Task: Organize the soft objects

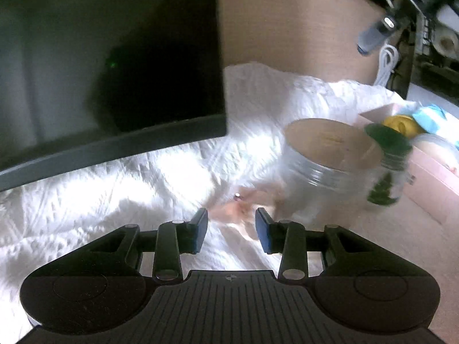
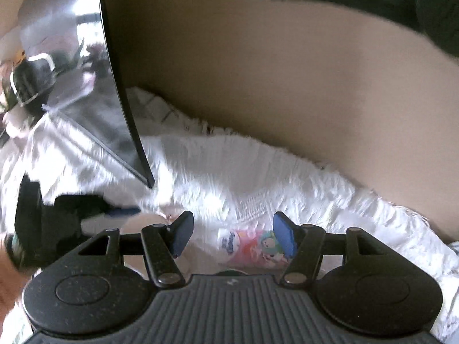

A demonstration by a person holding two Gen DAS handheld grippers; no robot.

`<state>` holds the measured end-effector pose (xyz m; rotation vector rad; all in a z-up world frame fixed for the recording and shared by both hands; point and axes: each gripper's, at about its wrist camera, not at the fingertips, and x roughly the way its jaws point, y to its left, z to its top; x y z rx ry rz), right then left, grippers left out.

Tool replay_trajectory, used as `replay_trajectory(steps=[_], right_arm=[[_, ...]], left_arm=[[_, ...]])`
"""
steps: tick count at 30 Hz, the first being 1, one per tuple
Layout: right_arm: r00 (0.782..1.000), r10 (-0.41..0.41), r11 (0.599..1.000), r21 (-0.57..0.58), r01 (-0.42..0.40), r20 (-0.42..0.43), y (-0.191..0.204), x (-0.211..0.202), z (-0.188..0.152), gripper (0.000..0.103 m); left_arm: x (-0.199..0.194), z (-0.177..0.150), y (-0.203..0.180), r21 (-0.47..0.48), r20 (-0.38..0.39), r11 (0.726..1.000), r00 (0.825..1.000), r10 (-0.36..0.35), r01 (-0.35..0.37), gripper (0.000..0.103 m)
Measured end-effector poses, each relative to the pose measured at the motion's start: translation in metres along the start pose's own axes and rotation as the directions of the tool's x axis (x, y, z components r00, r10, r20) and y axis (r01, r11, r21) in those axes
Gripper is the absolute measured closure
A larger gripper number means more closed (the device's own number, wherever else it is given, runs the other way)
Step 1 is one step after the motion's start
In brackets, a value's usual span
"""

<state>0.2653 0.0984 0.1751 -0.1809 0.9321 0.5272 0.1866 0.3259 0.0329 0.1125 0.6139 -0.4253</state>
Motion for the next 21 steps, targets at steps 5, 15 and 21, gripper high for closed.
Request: replay_trajectory(steps=[5,15,21], right_arm=[[1.000,0.009,0.996,-0.087,-0.010,-0.019,-0.008,0.019,0.003,0.041],[0.995,0.005,1.000,0.002,-0.005,-0.099,-0.024,0.064,0.003,0.041],[0.991,-0.060,0.997,0.034,0.064,-0.116,-0.022,0.059,0.008,0.041]], left_arm=[[0.017,0.000,0.005,0.143,-0.066,0.989,0.998,-0.019,0.029,0.062],[0.033,0.006,0.018,0.067,-0.131,0.991,0.986,-0.102,0.112,0.069],[0.014,-0.004,0.016,0.017,-0.118,1.000,0.993,-0.007,0.009,0.087]])
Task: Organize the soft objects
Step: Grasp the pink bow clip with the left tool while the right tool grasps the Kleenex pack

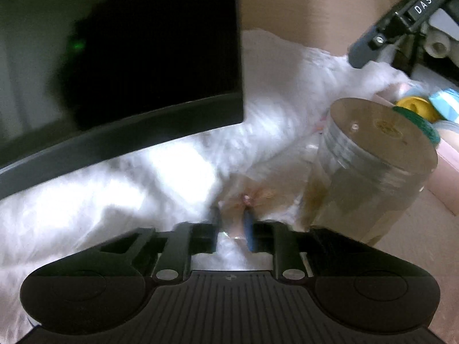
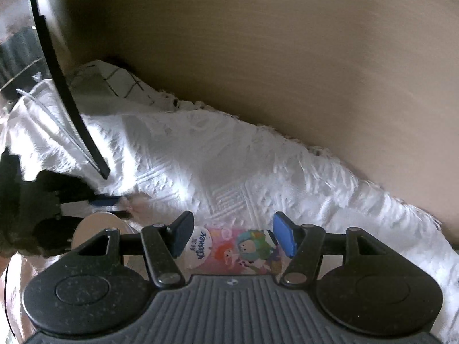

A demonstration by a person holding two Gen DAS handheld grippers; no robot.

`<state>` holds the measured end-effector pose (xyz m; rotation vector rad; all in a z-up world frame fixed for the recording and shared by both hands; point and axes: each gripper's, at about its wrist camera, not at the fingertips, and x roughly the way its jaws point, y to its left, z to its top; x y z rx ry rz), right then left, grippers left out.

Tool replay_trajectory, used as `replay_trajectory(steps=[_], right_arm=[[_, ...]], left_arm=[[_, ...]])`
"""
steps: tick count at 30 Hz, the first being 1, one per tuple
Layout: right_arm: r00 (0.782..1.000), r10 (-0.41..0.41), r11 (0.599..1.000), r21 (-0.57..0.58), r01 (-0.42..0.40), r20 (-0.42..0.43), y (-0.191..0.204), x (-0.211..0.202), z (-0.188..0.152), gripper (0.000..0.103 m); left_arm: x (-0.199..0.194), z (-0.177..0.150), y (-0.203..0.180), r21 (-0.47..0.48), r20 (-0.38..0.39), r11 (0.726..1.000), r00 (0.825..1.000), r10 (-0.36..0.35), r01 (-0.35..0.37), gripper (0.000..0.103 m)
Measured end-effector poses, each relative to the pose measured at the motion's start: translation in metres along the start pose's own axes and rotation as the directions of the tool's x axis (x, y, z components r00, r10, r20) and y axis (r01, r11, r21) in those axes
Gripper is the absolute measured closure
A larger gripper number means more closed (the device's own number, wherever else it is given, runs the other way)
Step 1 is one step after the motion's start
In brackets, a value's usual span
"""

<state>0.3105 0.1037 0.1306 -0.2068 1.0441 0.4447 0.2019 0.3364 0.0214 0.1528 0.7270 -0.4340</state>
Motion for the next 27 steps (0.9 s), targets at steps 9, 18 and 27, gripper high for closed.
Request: replay_trajectory(steps=[9,18,27], right_arm=[[0.975,-0.015,0.982,0.179,0.056,-0.220,0.015,0.041,0.013,0.041],[0.936,-0.070,0.974,0.178,0.139,-0.344,-0.010,0.085,0.024,0.041],[0.898,-0.109,0.932,0.271,0.242,-0.427,-0.021,0.115,0.015,0.014]], left_arm=[[-0.072,-0.035,0.001,-0.182,0.054,0.966,0.979,0.198,-0.186,0.088],[-0.128,-0.074,0.001,-0.332,0.111,0.927,0.968,0.224,-0.176,0.088],[-0.149,-0.096,-0.007,-0.388,0.125,0.911,0.971,0.203,-0.140,0.088]])
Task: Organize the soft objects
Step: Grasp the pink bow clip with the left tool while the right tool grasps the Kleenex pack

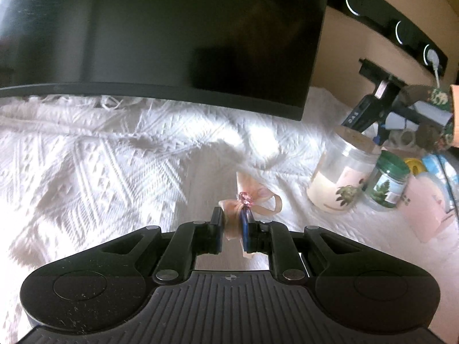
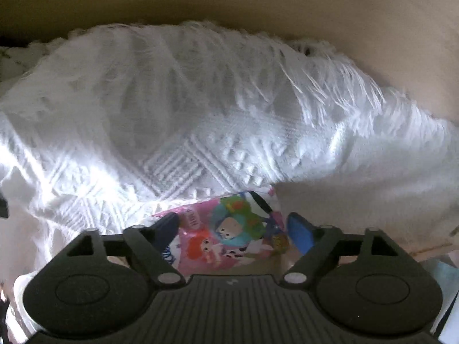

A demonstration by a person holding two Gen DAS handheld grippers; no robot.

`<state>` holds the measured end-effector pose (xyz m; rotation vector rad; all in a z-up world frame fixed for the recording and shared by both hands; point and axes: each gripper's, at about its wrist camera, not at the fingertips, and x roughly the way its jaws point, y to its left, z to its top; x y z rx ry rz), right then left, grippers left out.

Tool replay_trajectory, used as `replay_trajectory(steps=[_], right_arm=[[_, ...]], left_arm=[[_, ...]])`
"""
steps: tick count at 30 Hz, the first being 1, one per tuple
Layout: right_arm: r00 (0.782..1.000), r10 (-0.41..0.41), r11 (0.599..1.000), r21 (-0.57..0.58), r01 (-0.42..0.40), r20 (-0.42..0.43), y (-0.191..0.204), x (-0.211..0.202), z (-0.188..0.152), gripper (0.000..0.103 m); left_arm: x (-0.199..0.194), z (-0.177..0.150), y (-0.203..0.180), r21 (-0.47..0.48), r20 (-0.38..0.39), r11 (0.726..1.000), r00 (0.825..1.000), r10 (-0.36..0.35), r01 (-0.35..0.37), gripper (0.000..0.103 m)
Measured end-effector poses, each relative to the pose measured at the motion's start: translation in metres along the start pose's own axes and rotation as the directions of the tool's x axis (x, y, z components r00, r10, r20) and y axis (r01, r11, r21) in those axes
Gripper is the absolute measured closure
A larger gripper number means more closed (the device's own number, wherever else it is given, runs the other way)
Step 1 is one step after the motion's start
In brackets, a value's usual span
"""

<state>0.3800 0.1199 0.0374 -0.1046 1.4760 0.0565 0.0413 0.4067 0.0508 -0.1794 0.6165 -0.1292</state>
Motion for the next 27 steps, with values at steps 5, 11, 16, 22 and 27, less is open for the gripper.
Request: replay_trajectory(steps=[5,11,16,22,27], right_arm=[[0.999,0.011,0.998,0.070,-0.008,-0.041,-0.007,0.012,0.007,0.000],[0.991,0.130,0.979,0.160,-0.123,-0.033,-0.026,0.015,0.014,0.008],[0.991,0.129,0.982,0.132,-0.133,0.038,-0.026,-0.009,0.012,0.054],[0.956,0.222,0.969,0.063,-0.238,0.194,-0.024,-0.076,-0.002,0.082],[0.883,0.343,0.938,-0.072,-0.338,0.320,-0.014,-0.154,-0.032,0.085]], left_arm=[[-0.007,-0.004,0.004,-0.028,-0.008,1.000,1.000,0.009,-0.010,0.088],[-0.018,0.003,0.004,-0.036,0.001,0.999,1.000,0.031,-0.031,0.087],[-0.016,0.012,0.004,-0.029,-0.007,0.998,0.999,0.046,-0.047,0.087],[-0.018,0.044,0.005,-0.010,0.049,0.997,0.996,0.076,-0.075,0.088],[-0.030,0.086,-0.008,0.055,0.125,0.994,0.988,0.090,-0.098,0.088]])
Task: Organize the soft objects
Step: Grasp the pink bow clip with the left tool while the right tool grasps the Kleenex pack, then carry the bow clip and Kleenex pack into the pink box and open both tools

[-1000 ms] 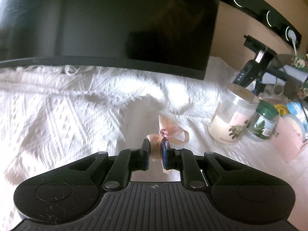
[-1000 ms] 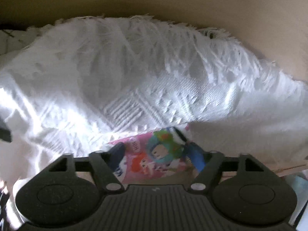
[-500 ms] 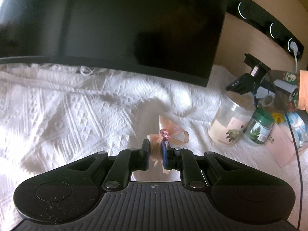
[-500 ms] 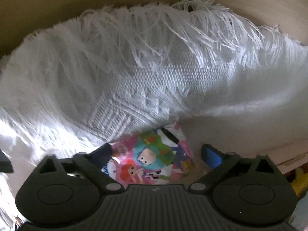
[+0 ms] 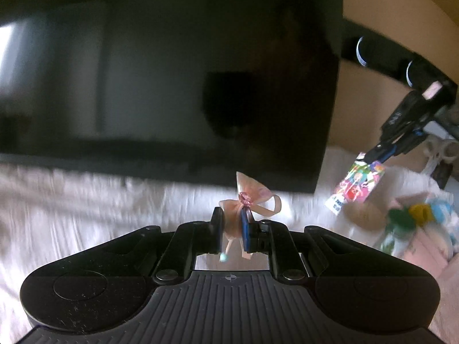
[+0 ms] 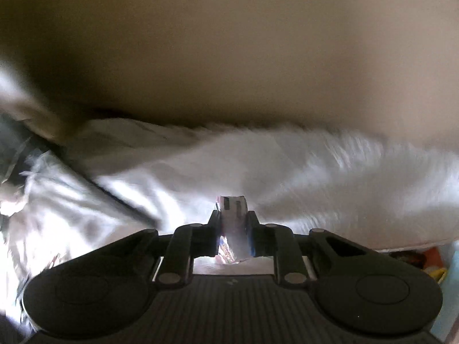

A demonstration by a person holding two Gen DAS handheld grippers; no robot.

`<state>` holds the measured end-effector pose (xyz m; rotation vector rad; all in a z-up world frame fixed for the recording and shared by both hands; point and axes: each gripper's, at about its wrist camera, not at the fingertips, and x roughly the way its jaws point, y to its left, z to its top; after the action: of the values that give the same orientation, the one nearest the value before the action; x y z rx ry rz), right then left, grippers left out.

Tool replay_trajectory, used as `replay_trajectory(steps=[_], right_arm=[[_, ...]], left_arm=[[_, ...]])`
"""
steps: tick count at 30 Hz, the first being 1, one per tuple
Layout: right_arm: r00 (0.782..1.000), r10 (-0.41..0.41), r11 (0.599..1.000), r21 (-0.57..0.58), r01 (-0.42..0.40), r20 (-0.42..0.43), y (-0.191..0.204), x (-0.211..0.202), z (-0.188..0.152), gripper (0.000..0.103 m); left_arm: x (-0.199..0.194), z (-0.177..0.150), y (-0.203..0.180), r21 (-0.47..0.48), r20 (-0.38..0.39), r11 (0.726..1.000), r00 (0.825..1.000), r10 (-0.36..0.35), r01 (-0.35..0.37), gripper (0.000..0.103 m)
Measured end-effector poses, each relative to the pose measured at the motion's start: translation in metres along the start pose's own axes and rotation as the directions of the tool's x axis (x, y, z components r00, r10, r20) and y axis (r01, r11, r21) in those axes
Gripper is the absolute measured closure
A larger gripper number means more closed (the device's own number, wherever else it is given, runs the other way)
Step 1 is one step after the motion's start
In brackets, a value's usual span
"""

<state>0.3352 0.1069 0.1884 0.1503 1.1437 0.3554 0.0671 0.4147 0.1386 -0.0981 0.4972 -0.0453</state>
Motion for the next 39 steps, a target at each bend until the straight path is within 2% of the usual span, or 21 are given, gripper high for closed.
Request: replay_trajectory(steps=[5,9,13,16,18,23,28,31,33,35,37,39], right_arm=[[0.990,0.067,0.991,-0.122,-0.051,0.127,0.024,-0.078,-0.011,0.085],[0.974,0.066,0.985,-0.171,-0.028,0.218,0.018,-0.129,-0.027,0.085],[0.960,0.043,0.986,-0.168,0.004,0.275,-0.009,-0.166,-0.055,0.085],[0.950,0.015,0.992,-0.127,0.026,0.311,-0.043,-0.184,-0.073,0.085],[0.948,0.012,0.997,-0.074,0.012,0.318,-0.069,-0.196,-0.084,0.085],[0.948,0.013,0.999,0.044,-0.029,0.319,-0.130,-0.195,-0.110,0.085],[0.945,-0.006,0.995,0.097,-0.027,0.326,-0.166,-0.177,-0.141,0.085],[0.940,-0.012,0.990,0.136,-0.036,0.342,-0.187,-0.160,-0.156,0.085],[0.940,-0.024,0.983,0.179,-0.039,0.339,-0.202,-0.144,-0.167,0.085],[0.944,-0.056,0.976,0.216,-0.017,0.325,-0.215,-0.127,-0.174,0.085],[0.947,-0.087,0.973,0.232,0.014,0.309,-0.223,-0.115,-0.178,0.085],[0.944,-0.102,0.970,0.244,0.023,0.313,-0.229,-0.111,-0.181,0.088]], left_arm=[[-0.009,0.037,-0.024,0.043,0.082,0.999,0.996,-0.019,0.015,0.088],[-0.008,0.051,-0.059,0.057,0.114,0.996,0.991,-0.077,0.070,0.088],[0.005,0.051,-0.111,0.063,0.087,0.984,0.981,-0.171,0.166,0.088],[0.017,0.049,-0.156,0.085,0.051,0.966,0.967,-0.250,0.245,0.087],[0.026,0.048,-0.185,0.101,0.026,0.952,0.956,-0.293,0.289,0.087],[0.052,0.043,-0.241,0.109,-0.031,0.926,0.932,-0.361,0.362,0.087],[0.079,0.028,-0.286,0.096,-0.101,0.900,0.904,-0.415,0.424,0.087],[0.098,0.020,-0.303,0.045,-0.122,0.889,0.886,-0.447,0.455,0.087],[0.118,0.014,-0.313,-0.012,-0.169,0.877,0.864,-0.475,0.480,0.085],[0.133,0.006,-0.320,-0.055,-0.251,0.892,0.858,-0.447,0.449,0.083],[0.150,-0.003,-0.327,-0.058,-0.352,0.920,0.855,-0.382,0.387,0.083],[0.152,-0.013,-0.331,-0.008,-0.373,0.932,0.864,-0.340,0.363,0.083]])
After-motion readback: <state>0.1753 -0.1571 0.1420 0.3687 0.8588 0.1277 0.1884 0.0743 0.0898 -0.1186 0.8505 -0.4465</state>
